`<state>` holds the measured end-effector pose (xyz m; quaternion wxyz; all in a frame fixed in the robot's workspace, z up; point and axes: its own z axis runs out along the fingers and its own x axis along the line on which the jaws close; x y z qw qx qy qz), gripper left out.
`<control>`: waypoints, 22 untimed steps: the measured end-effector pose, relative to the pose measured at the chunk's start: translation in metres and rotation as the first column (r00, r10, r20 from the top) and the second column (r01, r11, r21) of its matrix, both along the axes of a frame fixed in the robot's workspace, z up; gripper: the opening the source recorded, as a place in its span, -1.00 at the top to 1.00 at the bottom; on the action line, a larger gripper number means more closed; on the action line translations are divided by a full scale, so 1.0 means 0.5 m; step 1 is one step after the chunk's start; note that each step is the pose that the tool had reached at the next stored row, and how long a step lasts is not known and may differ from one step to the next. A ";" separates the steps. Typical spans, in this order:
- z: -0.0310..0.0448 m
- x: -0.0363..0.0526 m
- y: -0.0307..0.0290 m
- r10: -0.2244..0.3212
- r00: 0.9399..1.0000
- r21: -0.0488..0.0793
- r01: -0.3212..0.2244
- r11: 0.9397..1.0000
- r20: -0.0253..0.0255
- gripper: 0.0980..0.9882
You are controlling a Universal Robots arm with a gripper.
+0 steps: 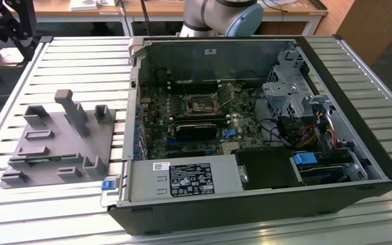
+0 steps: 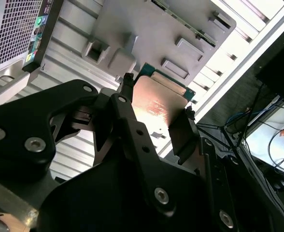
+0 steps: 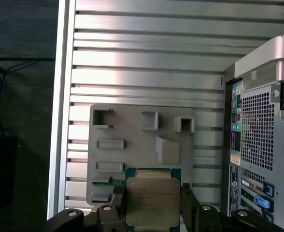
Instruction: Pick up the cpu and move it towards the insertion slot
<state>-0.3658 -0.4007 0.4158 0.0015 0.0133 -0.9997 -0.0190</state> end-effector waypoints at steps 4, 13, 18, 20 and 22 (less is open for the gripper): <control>0.000 0.006 0.000 0.000 1.000 0.000 0.000 1.000 0.000 0.00; 0.000 0.021 0.000 0.000 1.000 0.000 0.000 1.000 0.000 0.00; 0.000 0.029 0.000 0.000 1.000 0.000 0.000 1.000 0.000 0.00; 0.000 0.031 0.000 0.000 1.000 0.000 0.000 1.000 0.000 0.00; 0.000 0.034 0.000 0.000 1.000 0.000 0.000 1.000 0.000 0.00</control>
